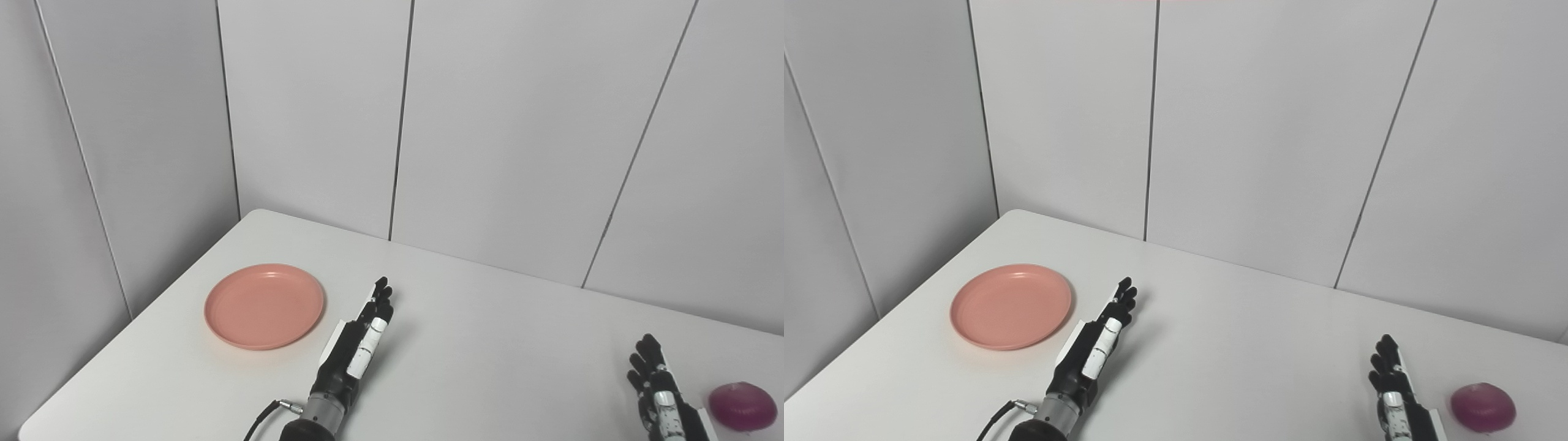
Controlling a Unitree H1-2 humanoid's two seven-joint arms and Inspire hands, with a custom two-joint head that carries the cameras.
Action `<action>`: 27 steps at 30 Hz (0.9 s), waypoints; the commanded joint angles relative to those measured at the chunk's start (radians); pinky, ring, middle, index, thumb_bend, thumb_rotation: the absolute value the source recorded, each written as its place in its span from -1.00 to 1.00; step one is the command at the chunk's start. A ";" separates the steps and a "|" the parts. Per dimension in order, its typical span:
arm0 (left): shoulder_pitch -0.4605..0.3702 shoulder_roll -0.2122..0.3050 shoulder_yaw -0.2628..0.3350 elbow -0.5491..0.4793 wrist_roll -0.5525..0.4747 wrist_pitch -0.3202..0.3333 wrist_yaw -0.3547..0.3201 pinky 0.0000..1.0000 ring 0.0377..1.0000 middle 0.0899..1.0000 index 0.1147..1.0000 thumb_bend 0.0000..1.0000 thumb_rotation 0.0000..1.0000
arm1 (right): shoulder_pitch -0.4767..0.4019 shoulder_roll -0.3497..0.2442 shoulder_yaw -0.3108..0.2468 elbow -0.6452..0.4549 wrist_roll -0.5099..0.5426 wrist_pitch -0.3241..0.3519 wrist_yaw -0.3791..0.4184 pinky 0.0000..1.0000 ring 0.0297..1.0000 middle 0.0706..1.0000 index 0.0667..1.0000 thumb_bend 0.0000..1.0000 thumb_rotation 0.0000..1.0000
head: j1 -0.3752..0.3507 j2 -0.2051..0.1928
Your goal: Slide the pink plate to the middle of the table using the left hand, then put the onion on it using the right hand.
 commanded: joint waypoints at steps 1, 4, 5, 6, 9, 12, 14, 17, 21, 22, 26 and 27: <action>-0.059 0.021 0.014 -0.046 0.010 0.005 0.008 1.00 0.99 1.00 1.00 0.39 1.00 | 0.046 0.007 -0.003 0.069 0.019 -0.043 0.012 1.00 1.00 1.00 1.00 0.18 0.85 | -0.001 0.000; -0.068 0.040 0.029 -0.066 0.009 0.025 0.011 1.00 0.98 1.00 1.00 0.36 1.00 | 0.045 0.010 -0.004 0.071 0.019 -0.042 0.012 1.00 1.00 1.00 1.00 0.19 0.84 | -0.003 0.000; -0.072 0.048 0.037 -0.078 0.015 0.043 0.016 1.00 0.98 1.00 1.00 0.36 1.00 | 0.043 0.010 -0.004 0.075 0.017 -0.045 0.011 1.00 1.00 1.00 1.00 0.19 0.84 | -0.002 0.000; -0.075 0.054 0.045 -0.089 0.019 0.060 0.019 1.00 0.98 1.00 1.00 0.36 1.00 | 0.042 0.010 -0.004 0.079 0.017 -0.047 0.011 1.00 1.00 1.00 1.00 0.21 0.84 | -0.001 -0.001; -0.087 0.075 0.064 -0.111 0.028 0.086 0.024 1.00 1.00 1.00 1.00 0.34 1.00 | 0.038 0.011 -0.005 0.087 0.026 -0.048 0.019 1.00 1.00 1.00 1.00 0.23 0.81 | 0.001 -0.005; -0.103 0.105 0.087 -0.131 0.058 0.101 0.045 1.00 0.99 1.00 1.00 0.32 1.00 | 0.040 0.007 -0.005 0.087 0.018 -0.048 0.017 1.00 1.00 1.00 1.00 0.20 0.81 | 0.003 -0.007; -0.110 0.119 0.102 -0.138 0.078 0.100 0.060 1.00 0.97 1.00 1.00 0.32 1.00 | 0.043 0.003 -0.004 0.085 0.001 -0.056 0.010 1.00 1.00 1.00 1.00 0.20 0.83 | 0.003 -0.008; -0.117 0.142 0.127 -0.140 0.103 0.085 0.082 0.98 0.94 0.98 0.98 0.31 1.00 | 0.041 0.000 -0.006 0.094 -0.009 -0.075 0.008 1.00 1.00 1.00 1.00 0.17 0.87 | 0.005 -0.009; -0.126 0.178 0.152 -0.120 0.130 0.052 0.104 0.97 0.92 0.94 0.95 0.32 1.00 | 0.040 0.001 -0.009 0.101 -0.001 -0.081 0.015 1.00 1.00 1.00 1.00 0.18 0.86 | 0.010 -0.011; -0.127 0.188 0.155 -0.118 0.139 0.056 0.105 0.98 0.92 0.94 0.95 0.33 1.00 | 0.041 0.000 -0.008 0.100 -0.006 -0.082 0.014 1.00 1.00 1.00 1.00 0.18 0.86 | 0.010 -0.011; -0.137 0.215 0.168 -0.105 0.160 0.059 0.117 0.97 0.93 0.94 0.94 0.36 1.00 | 0.039 -0.002 -0.010 0.111 -0.002 -0.092 0.019 1.00 1.00 1.00 1.00 0.19 0.86 | 0.018 -0.020; -0.143 0.226 0.171 -0.101 0.167 0.067 0.117 0.96 0.93 0.93 0.93 0.36 1.00 | 0.039 -0.001 -0.011 0.111 0.005 -0.087 0.023 1.00 1.00 1.00 1.00 0.20 0.85 | 0.012 -0.019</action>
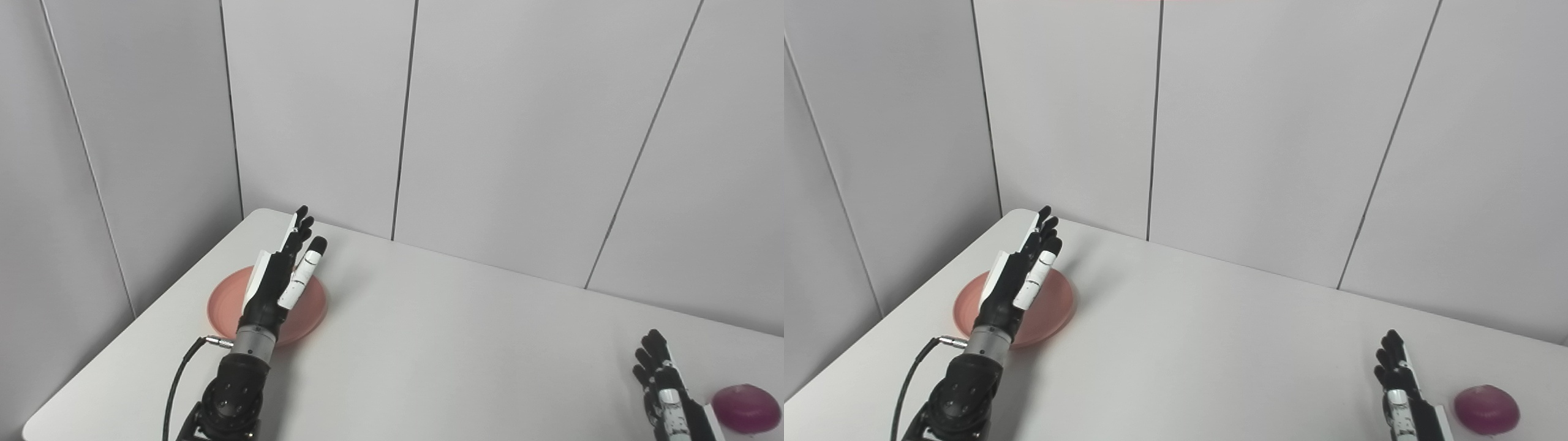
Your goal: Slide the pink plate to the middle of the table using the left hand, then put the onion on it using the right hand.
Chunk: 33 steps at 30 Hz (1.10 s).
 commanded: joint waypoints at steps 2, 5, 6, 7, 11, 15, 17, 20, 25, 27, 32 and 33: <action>-0.069 0.044 0.011 -0.005 0.029 -0.011 0.020 0.98 0.95 0.94 0.93 0.37 1.00 | 0.056 0.003 -0.003 0.078 0.024 -0.030 0.014 1.00 1.00 1.00 1.00 0.19 0.84 | -0.007 0.004; -0.093 0.081 0.013 0.013 0.056 0.013 0.020 0.96 0.95 0.94 0.94 0.37 1.00 | 0.055 0.003 -0.004 0.084 0.028 -0.032 0.014 1.00 1.00 1.00 1.00 0.17 0.82 | -0.004 0.001; -0.104 0.092 0.016 0.021 0.063 0.022 0.020 0.95 0.94 0.93 0.94 0.36 1.00 | 0.055 0.003 -0.002 0.085 0.020 -0.037 0.010 1.00 1.00 1.00 1.00 0.17 0.82 | -0.003 0.001; -0.110 0.098 0.017 0.027 0.066 0.027 0.022 0.94 0.94 0.92 0.93 0.34 1.00 | 0.054 0.002 -0.001 0.086 0.015 -0.040 0.007 1.00 1.00 1.00 1.00 0.16 0.83 | -0.003 0.001; -0.152 0.158 0.040 0.083 0.046 0.043 0.007 0.94 0.94 0.93 0.95 0.44 1.00 | 0.057 0.004 0.004 0.080 0.021 -0.033 0.013 1.00 1.00 1.00 1.00 0.16 0.83 | -0.002 0.004; -0.177 0.209 0.045 0.163 0.031 0.003 -0.006 0.93 0.93 0.92 0.94 0.42 1.00 | 0.056 0.004 0.005 0.087 0.021 -0.043 0.014 1.00 1.00 1.00 1.00 0.18 0.82 | 0.001 0.005; -0.187 0.225 0.047 0.195 0.018 -0.006 -0.013 0.94 0.93 0.90 0.90 0.44 1.00 | 0.055 0.003 0.004 0.091 0.024 -0.050 0.016 1.00 1.00 1.00 1.00 0.18 0.81 | 0.001 0.005; -0.192 0.244 0.047 0.221 0.007 -0.012 -0.020 0.91 0.88 0.87 0.87 0.42 1.00 | 0.058 0.002 0.005 0.082 0.020 -0.044 0.014 1.00 1.00 1.00 1.00 0.19 0.81 | 0.002 0.005; -0.193 0.274 0.056 0.238 -0.011 0.029 -0.052 0.92 0.86 0.85 0.85 0.44 1.00 | 0.060 -0.003 0.008 0.075 0.014 -0.036 0.011 1.00 1.00 1.00 1.00 0.21 0.84 | 0.006 0.005; -0.191 0.284 0.059 0.249 -0.022 0.035 -0.065 0.92 0.85 0.85 0.85 0.47 1.00 | 0.059 -0.004 0.007 0.080 0.017 -0.041 0.013 1.00 1.00 1.00 1.00 0.21 0.85 | 0.010 0.002; -0.196 0.303 0.075 0.305 -0.081 0.005 -0.098 0.94 0.85 0.85 0.84 0.49 1.00 | 0.056 -0.006 0.003 0.085 0.033 -0.030 0.020 1.00 1.00 1.00 1.00 0.21 0.83 | 0.015 0.002; -0.197 0.309 0.076 0.321 -0.093 -0.012 -0.106 0.93 0.83 0.83 0.82 0.47 1.00 | 0.055 -0.006 0.002 0.086 0.039 -0.030 0.021 1.00 1.00 1.00 1.00 0.20 0.82 | 0.015 0.002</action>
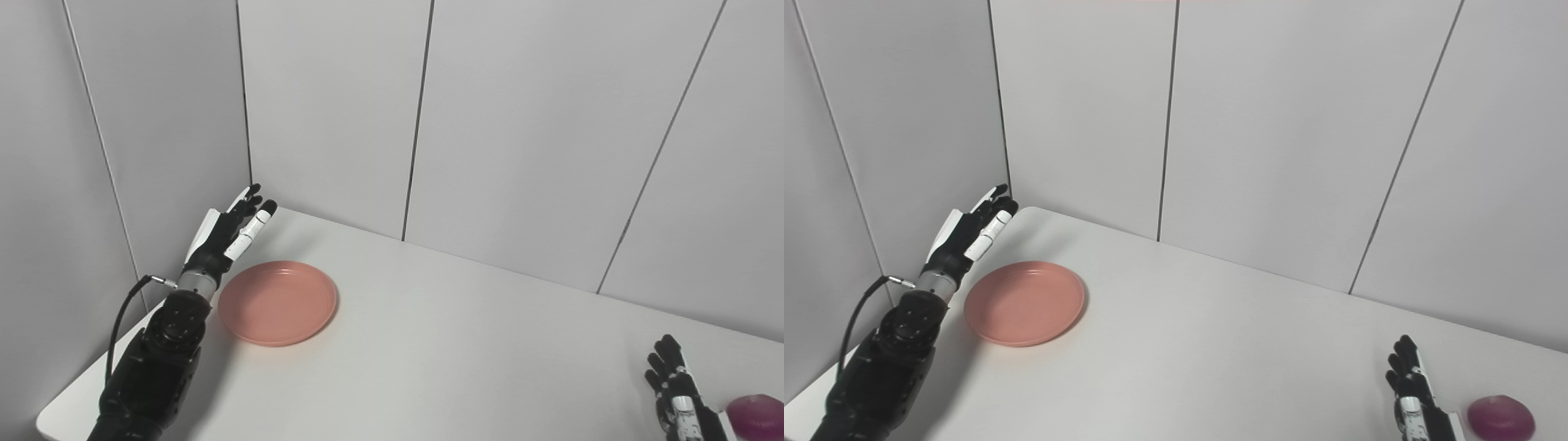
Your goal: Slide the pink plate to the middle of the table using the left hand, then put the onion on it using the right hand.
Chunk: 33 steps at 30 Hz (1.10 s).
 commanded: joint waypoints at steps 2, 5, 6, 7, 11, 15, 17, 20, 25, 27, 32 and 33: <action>-0.056 0.042 0.015 0.028 -0.042 -0.082 -0.017 0.88 0.80 0.81 0.80 0.45 1.00 | 0.057 0.003 -0.003 0.079 0.019 -0.022 0.017 1.00 1.00 1.00 1.00 0.18 0.80 | 0.002 0.002; -0.060 0.049 0.019 0.073 -0.066 -0.121 -0.024 0.79 0.76 0.79 0.77 0.47 1.00 | 0.058 0.003 -0.006 0.077 0.029 -0.014 0.021 1.00 1.00 1.00 1.00 0.17 0.78 | 0.003 0.004; -0.062 0.051 0.021 0.087 -0.073 -0.133 -0.026 0.78 0.76 0.79 0.77 0.48 1.00 | 0.059 0.003 -0.006 0.075 0.024 -0.015 0.019 1.00 1.00 1.00 1.00 0.17 0.77 | 0.004 0.004; -0.063 0.054 0.023 0.101 -0.079 -0.143 -0.028 0.77 0.75 0.78 0.76 0.49 1.00 | 0.060 0.003 -0.005 0.074 0.017 -0.017 0.016 1.00 1.00 1.00 1.00 0.17 0.78 | 0.004 0.004; -0.059 0.063 0.023 0.130 -0.093 -0.170 -0.033 0.78 0.75 0.77 0.77 0.49 1.00 | 0.062 0.001 -0.005 0.072 0.011 -0.021 0.015 1.00 1.00 1.00 1.00 0.17 0.81 | 0.009 0.006; -0.068 0.068 0.024 0.171 -0.108 -0.189 -0.042 0.80 0.77 0.77 0.78 0.51 1.00 | 0.062 -0.002 -0.003 0.073 0.013 -0.020 0.022 1.00 1.00 1.00 1.00 0.15 0.84 | 0.013 0.006; -0.073 0.066 0.025 0.188 -0.116 -0.195 -0.046 0.81 0.78 0.79 0.79 0.53 1.00 | 0.063 -0.002 -0.003 0.070 0.005 -0.019 0.016 1.00 1.00 1.00 1.00 0.15 0.85 | 0.014 0.006; -0.078 0.063 0.027 0.201 -0.134 -0.184 -0.056 0.84 0.80 0.80 0.81 0.56 1.00 | 0.063 -0.001 -0.005 0.071 0.002 -0.018 0.012 1.00 1.00 1.00 1.00 0.16 0.85 | 0.015 0.005; -0.087 0.057 0.026 0.252 -0.150 -0.204 -0.064 0.85 0.83 0.83 0.83 0.58 1.00 | 0.065 -0.001 -0.004 0.066 -0.001 -0.017 0.013 1.00 1.00 1.00 1.00 0.14 0.86 | 0.022 0.007; -0.089 0.060 0.021 0.276 -0.144 -0.223 -0.067 0.84 0.82 0.83 0.82 0.58 1.00 | 0.068 -0.001 -0.002 0.063 0.003 -0.018 0.019 1.00 1.00 1.00 1.00 0.12 0.87 | 0.023 0.007; -0.091 0.061 0.013 0.316 -0.141 -0.247 -0.074 0.91 0.80 0.80 0.79 0.62 1.00 | 0.069 0.004 -0.002 0.059 0.009 -0.012 0.019 1.00 1.00 1.00 1.00 0.09 0.88 | 0.024 0.011; -0.091 0.060 0.013 0.322 -0.140 -0.252 -0.074 0.91 0.80 0.80 0.78 0.60 1.00 | 0.069 0.005 -0.002 0.061 0.007 -0.016 0.018 1.00 1.00 1.00 1.00 0.09 0.90 | 0.023 0.011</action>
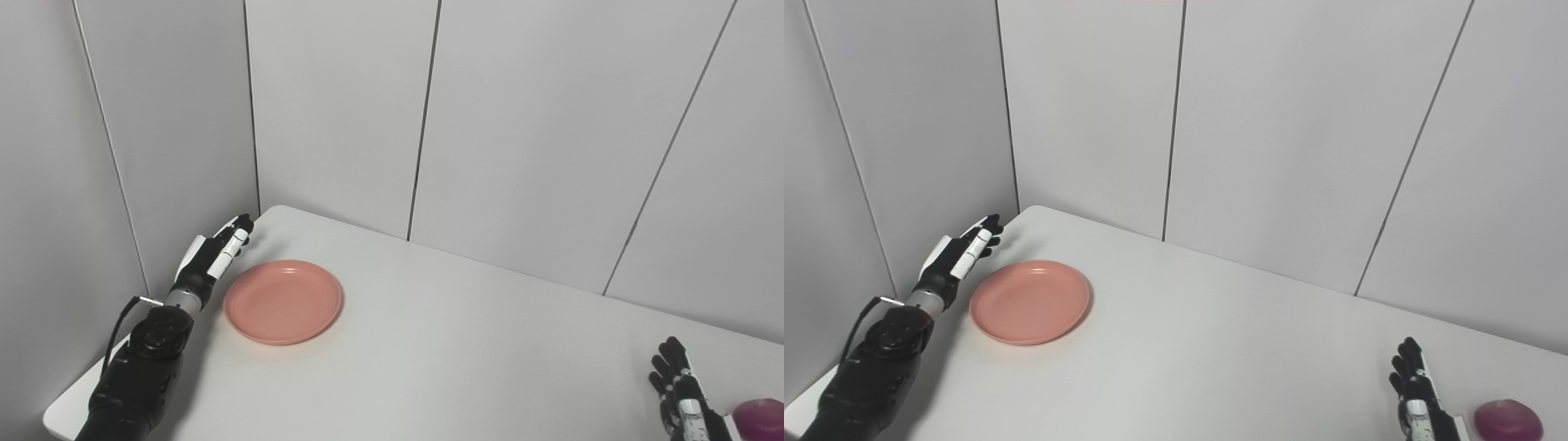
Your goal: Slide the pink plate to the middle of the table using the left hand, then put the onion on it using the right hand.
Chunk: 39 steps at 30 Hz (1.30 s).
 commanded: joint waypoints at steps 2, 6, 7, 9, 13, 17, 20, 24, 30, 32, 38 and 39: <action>-0.053 0.020 0.005 -0.001 -0.022 -0.057 -0.006 0.94 0.82 0.80 0.78 0.61 1.00 | 0.067 0.007 0.001 0.064 0.002 -0.018 0.003 1.00 1.00 1.00 1.00 0.11 0.90 | -0.006 0.002; -0.052 0.008 0.004 0.023 -0.045 -0.045 -0.023 0.95 0.87 0.81 0.78 0.64 1.00 | 0.065 0.007 -0.001 0.062 0.004 -0.007 -0.001 1.00 1.00 1.00 1.00 0.15 0.84 | -0.001 0.004; -0.052 0.006 0.004 0.029 -0.050 -0.042 -0.026 0.95 0.86 0.81 0.78 0.70 1.00 | 0.065 0.004 0.000 0.064 -0.002 -0.011 -0.002 1.00 1.00 1.00 1.00 0.15 0.88 | -0.001 0.004; -0.052 0.002 0.002 0.035 -0.055 -0.041 -0.029 0.96 0.86 0.81 0.78 0.73 1.00 | 0.065 0.001 0.000 0.066 -0.001 -0.014 0.002 1.00 1.00 1.00 1.00 0.15 0.90 | 0.002 0.004; -0.050 -0.010 0.002 0.041 -0.055 -0.049 -0.013 0.89 0.80 0.80 0.79 0.69 1.00 | 0.068 0.004 -0.003 0.057 0.023 -0.001 0.013 1.00 1.00 1.00 1.00 0.12 0.87 | 0.002 0.004; -0.041 -0.020 -0.004 0.020 -0.055 -0.045 -0.008 0.85 0.77 0.79 0.78 0.61 1.00 | 0.069 0.003 -0.003 0.055 0.021 -0.004 0.009 1.00 1.00 1.00 1.00 0.10 0.88 | 0.006 0.006; -0.025 -0.031 0.000 0.003 -0.074 -0.038 -0.016 0.92 0.81 0.80 0.80 0.53 1.00 | 0.070 0.004 -0.003 0.055 0.015 -0.012 0.005 1.00 1.00 1.00 1.00 0.07 0.90 | 0.002 0.008; -0.004 -0.049 0.010 -0.017 -0.106 -0.045 -0.029 0.93 0.81 0.78 0.79 0.50 1.00 | 0.074 0.002 -0.002 0.045 0.020 0.002 0.008 1.00 1.00 1.00 1.00 0.09 0.89 | 0.001 0.012; 0.006 -0.076 0.024 -0.034 -0.158 -0.042 -0.044 0.88 0.82 0.78 0.77 0.55 1.00 | 0.077 -0.002 0.001 0.039 0.018 0.001 0.012 1.00 1.00 1.00 1.00 0.10 0.89 | -0.002 0.015; 0.008 -0.087 0.032 -0.040 -0.183 -0.034 -0.052 0.86 0.81 0.77 0.77 0.56 1.00 | 0.076 -0.002 -0.003 0.041 0.021 -0.005 0.011 1.00 1.00 1.00 1.00 0.10 0.89 | -0.002 0.015; 0.008 -0.102 0.046 -0.030 -0.250 -0.025 -0.096 0.87 0.82 0.79 0.78 0.58 1.00 | 0.075 0.000 -0.006 0.039 0.018 -0.002 0.002 1.00 1.00 1.00 1.00 0.19 0.86 | -0.004 0.018; 0.007 -0.107 0.052 -0.027 -0.265 -0.023 -0.101 0.87 0.82 0.79 0.78 0.58 1.00 | 0.075 0.000 -0.006 0.039 0.019 -0.003 0.002 1.00 1.00 1.00 1.00 0.20 0.86 | -0.005 0.018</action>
